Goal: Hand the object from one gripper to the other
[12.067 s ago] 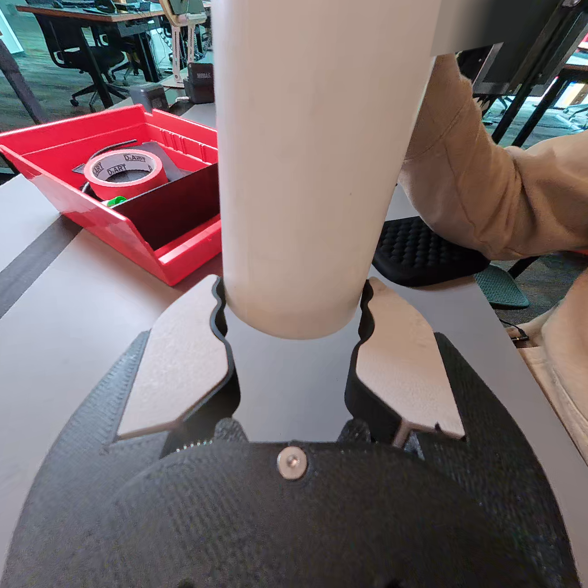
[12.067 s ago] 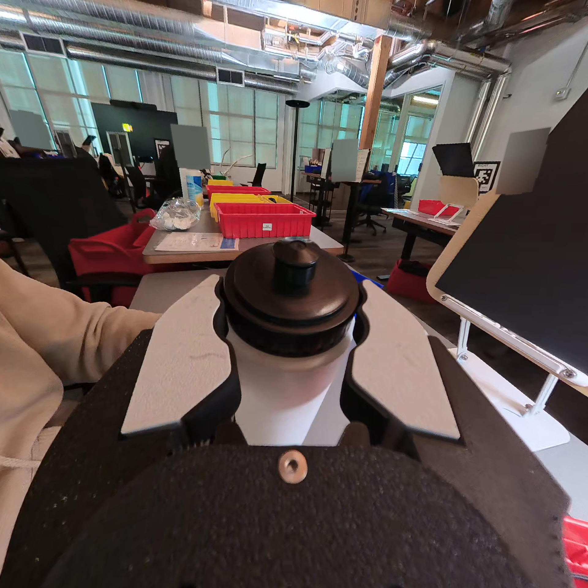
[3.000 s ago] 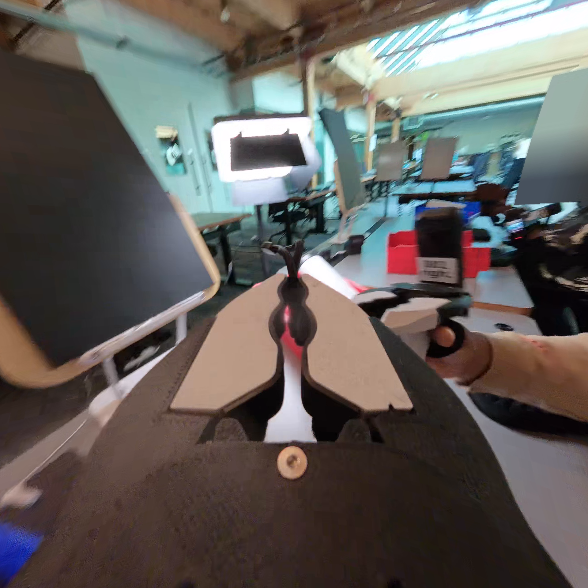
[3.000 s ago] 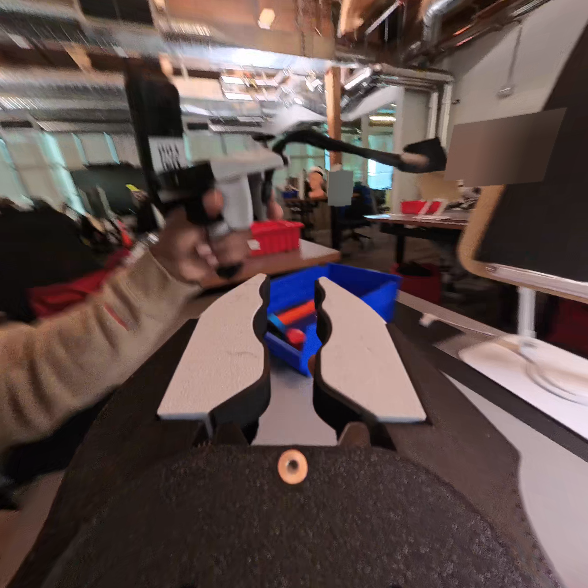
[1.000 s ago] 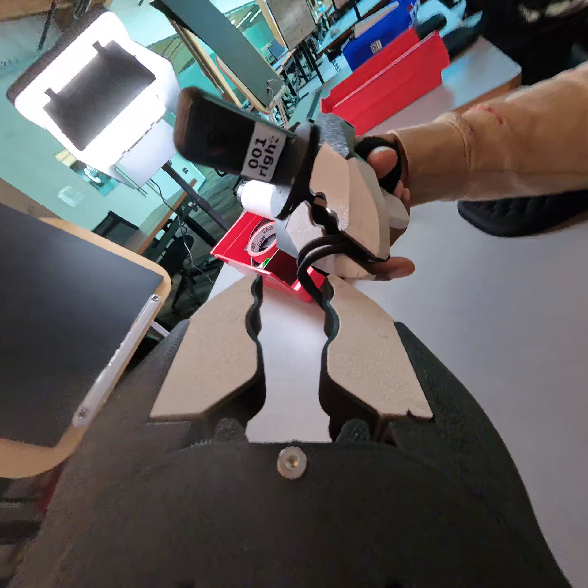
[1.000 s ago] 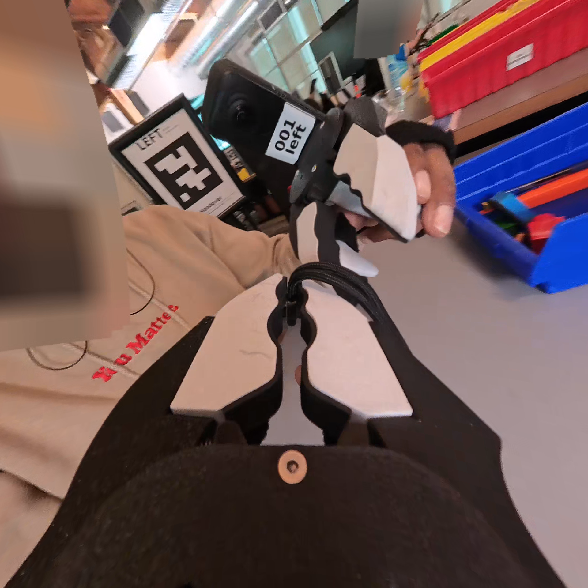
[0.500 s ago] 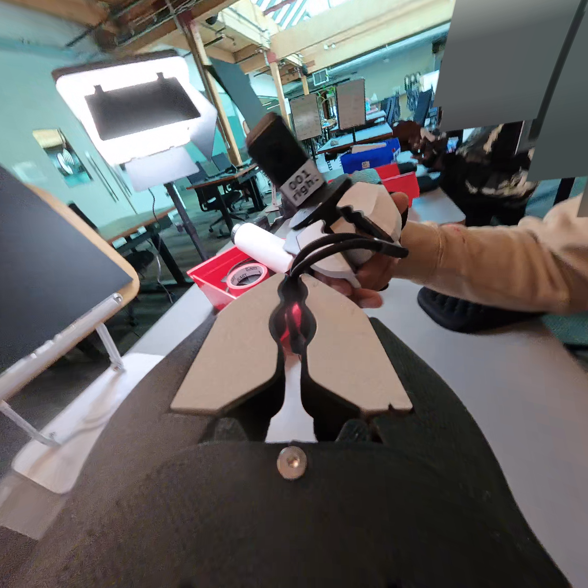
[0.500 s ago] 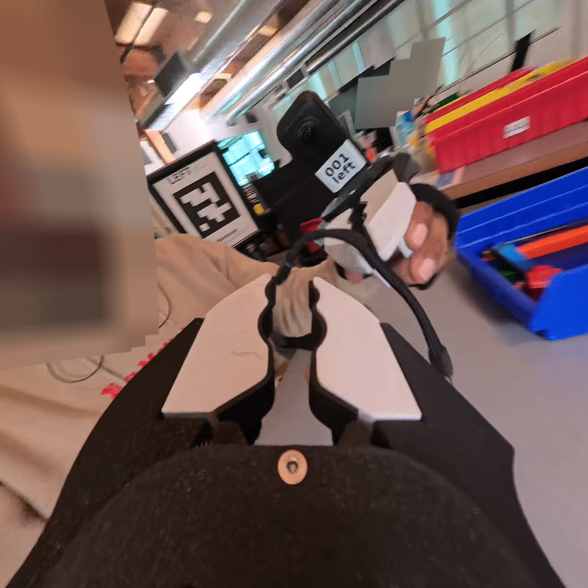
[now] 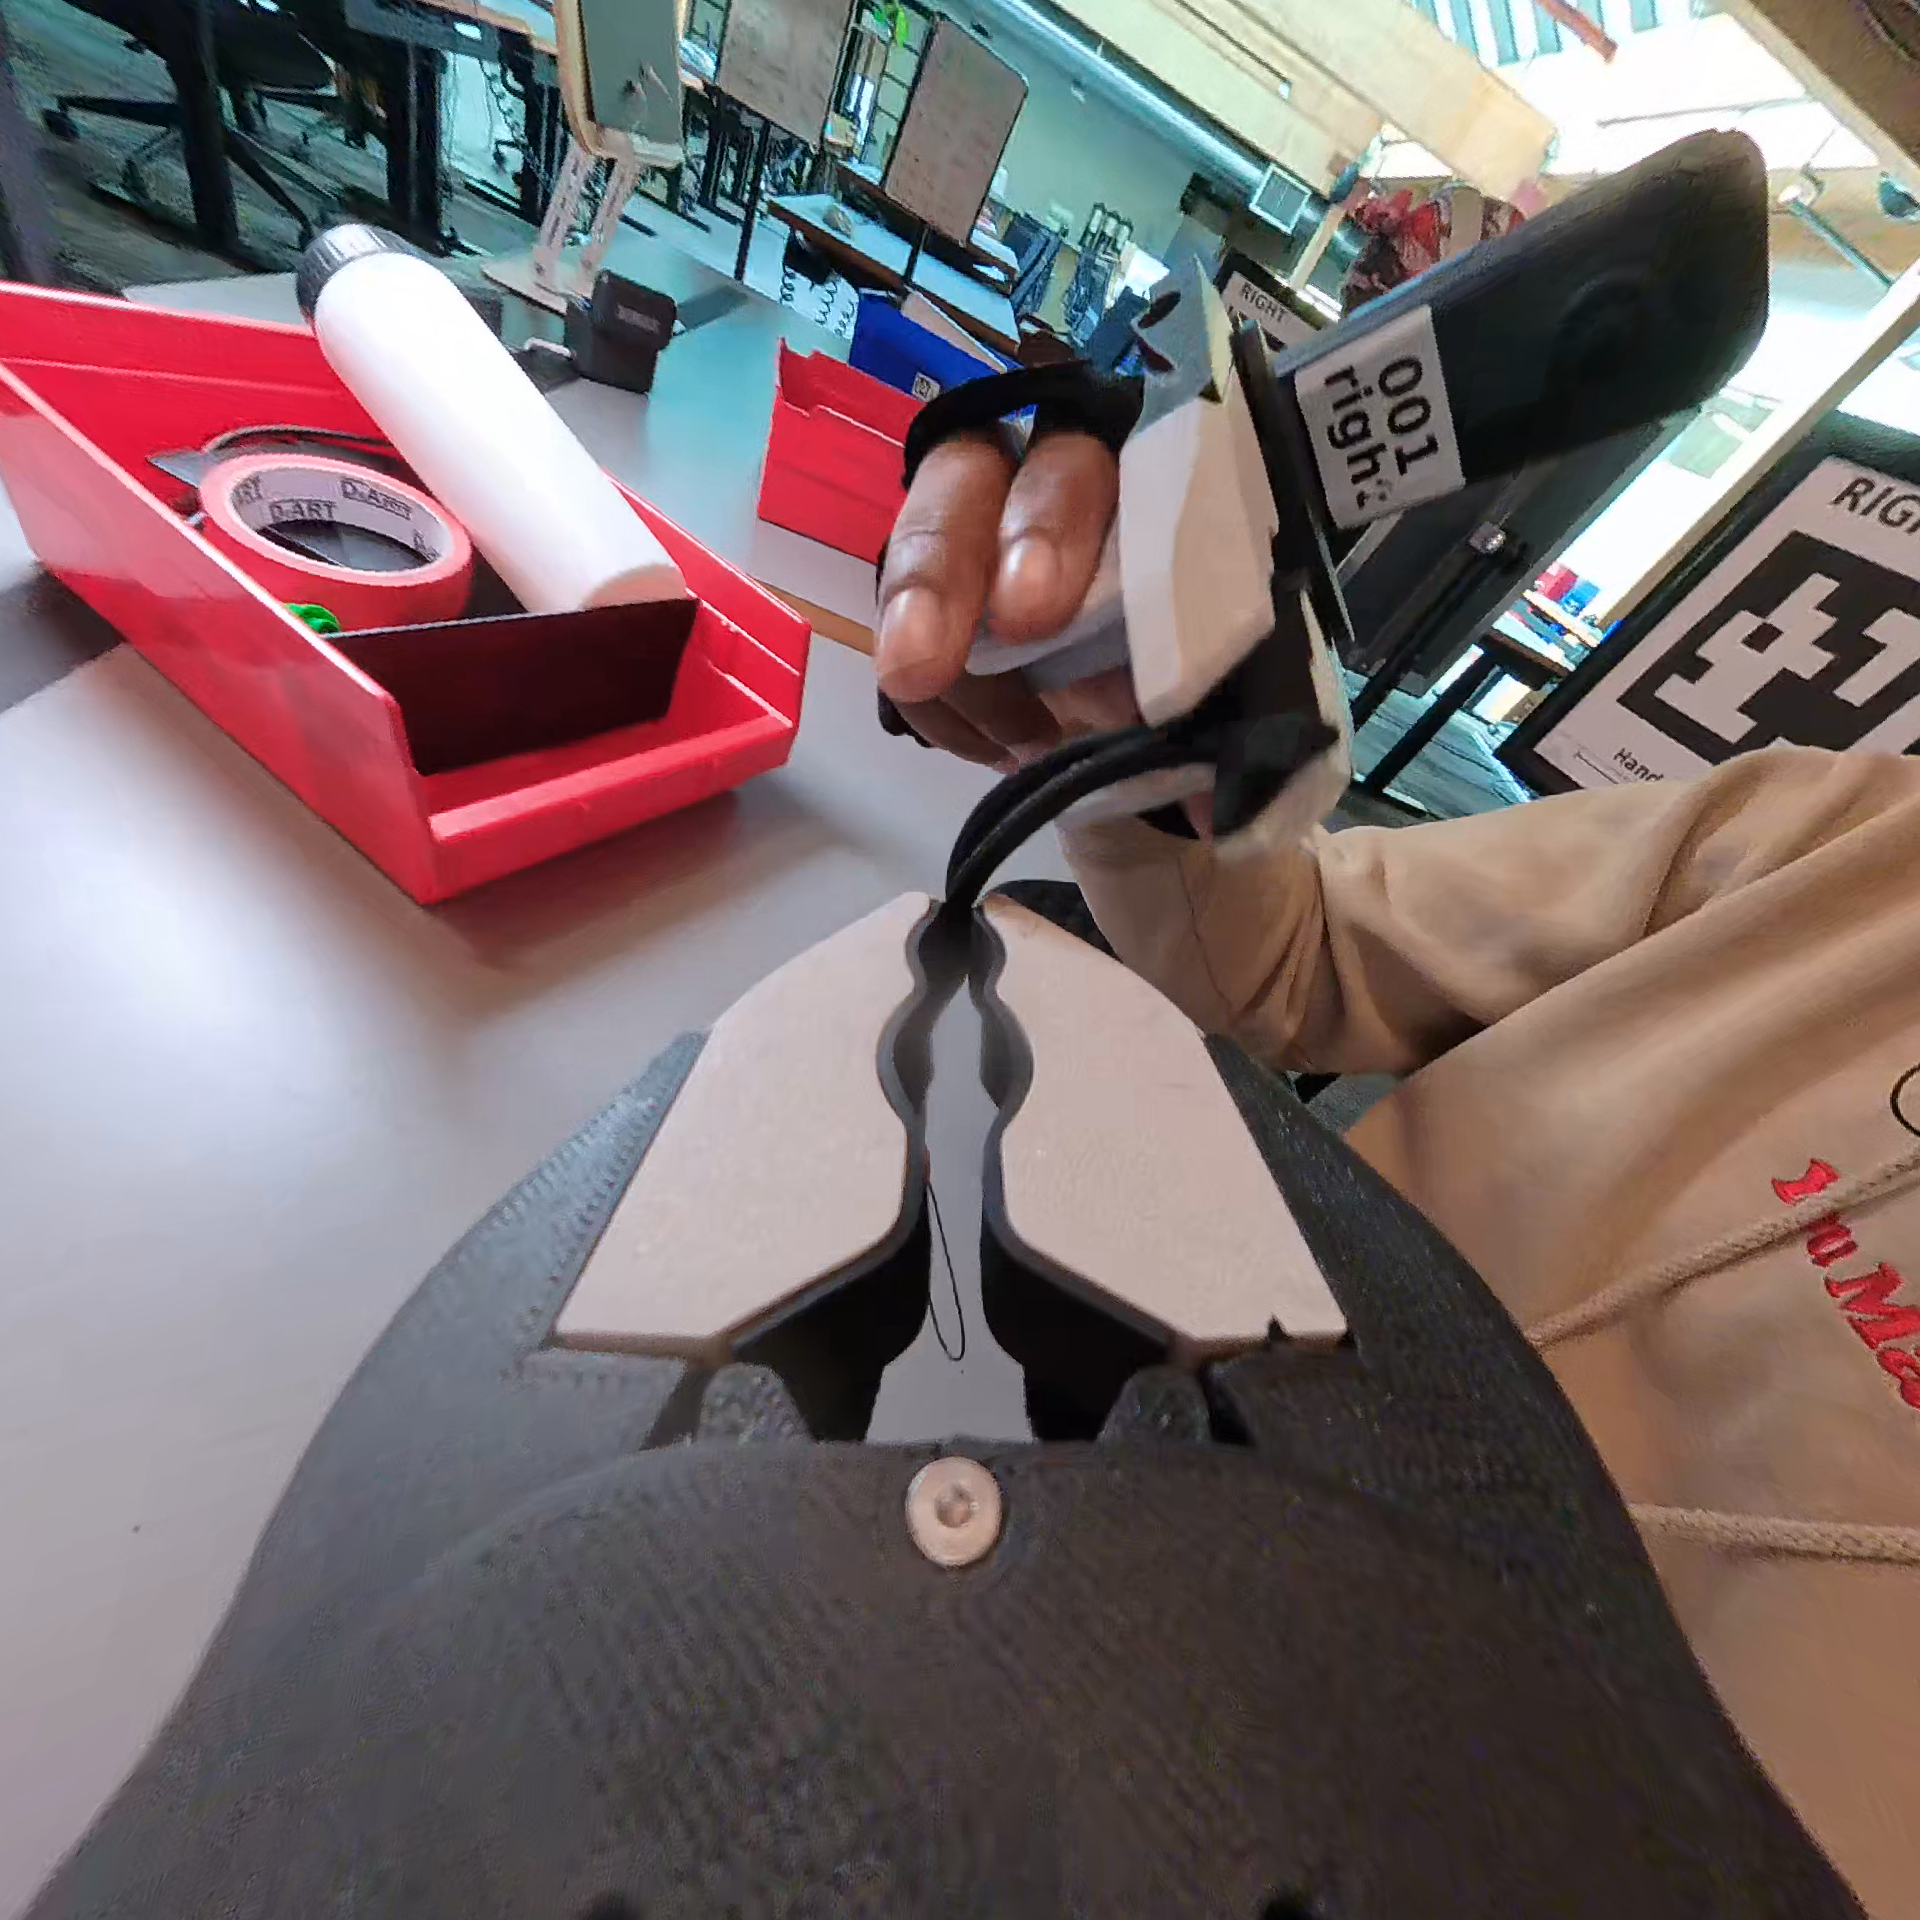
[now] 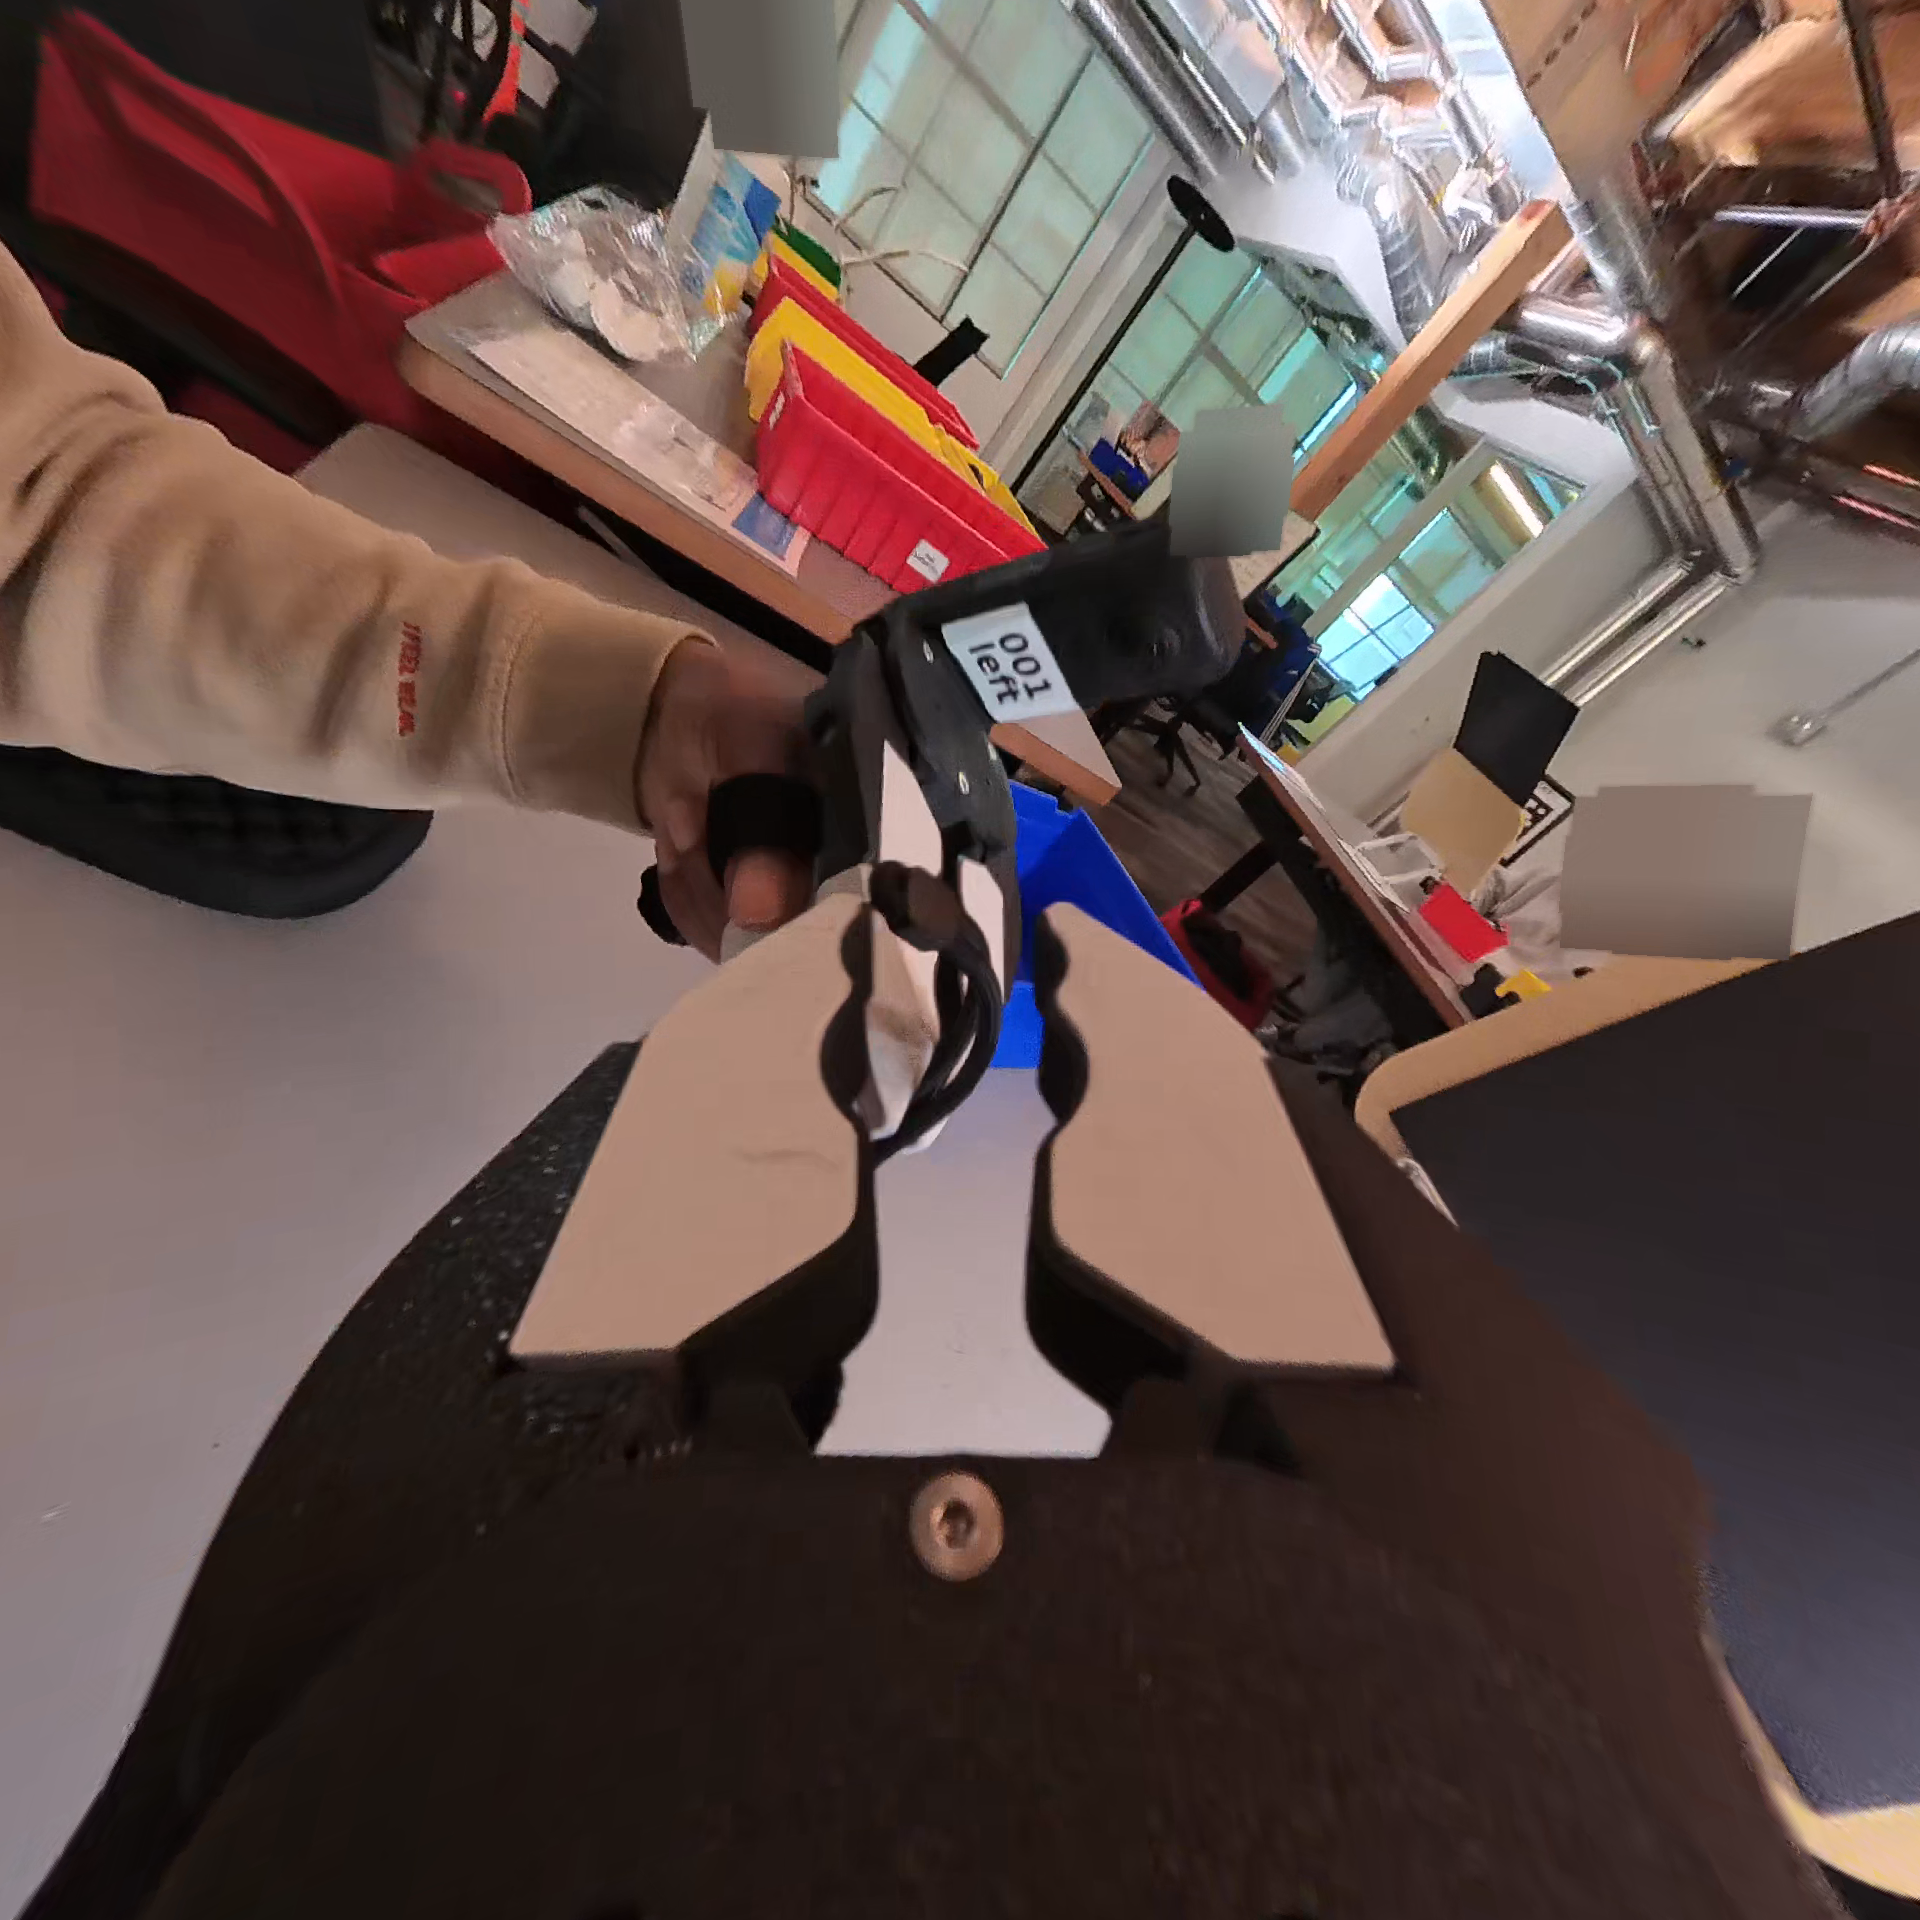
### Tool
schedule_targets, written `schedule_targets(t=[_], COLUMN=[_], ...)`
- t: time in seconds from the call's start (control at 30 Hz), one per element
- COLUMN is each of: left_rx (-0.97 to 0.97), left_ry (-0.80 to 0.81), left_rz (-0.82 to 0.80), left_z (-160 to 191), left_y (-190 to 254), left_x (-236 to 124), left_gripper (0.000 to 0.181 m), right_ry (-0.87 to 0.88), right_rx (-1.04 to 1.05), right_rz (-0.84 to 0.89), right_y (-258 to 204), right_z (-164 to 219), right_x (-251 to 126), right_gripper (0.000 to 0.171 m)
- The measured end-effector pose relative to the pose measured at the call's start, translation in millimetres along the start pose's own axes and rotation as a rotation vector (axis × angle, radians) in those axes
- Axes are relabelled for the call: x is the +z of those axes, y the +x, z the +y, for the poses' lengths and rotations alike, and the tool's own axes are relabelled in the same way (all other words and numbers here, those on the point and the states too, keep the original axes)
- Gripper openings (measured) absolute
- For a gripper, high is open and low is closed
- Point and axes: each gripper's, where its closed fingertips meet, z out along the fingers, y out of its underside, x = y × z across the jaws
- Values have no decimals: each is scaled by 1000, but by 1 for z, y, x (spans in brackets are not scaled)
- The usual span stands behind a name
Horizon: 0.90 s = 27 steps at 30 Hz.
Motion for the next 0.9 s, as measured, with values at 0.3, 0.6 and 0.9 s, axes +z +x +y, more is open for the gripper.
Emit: schedule_targets(t=[0.3,0.6,0.9], left_rx=[267,330,243], left_ry=[1,54,190], left_rz=[-55,-121,-92], left_z=[-5,-15,-38], left_y=[14,12,16], left_x=[-1,2,-15], left_gripper=[38,4,3], right_ry=[46,40,23], right_rx=[425,581,656], right_rz=[-131,-215,-276], right_y=[11,1,-7], right_z=[4,12,39], right_x=[-16,0,8], right_gripper=[5,5,32])
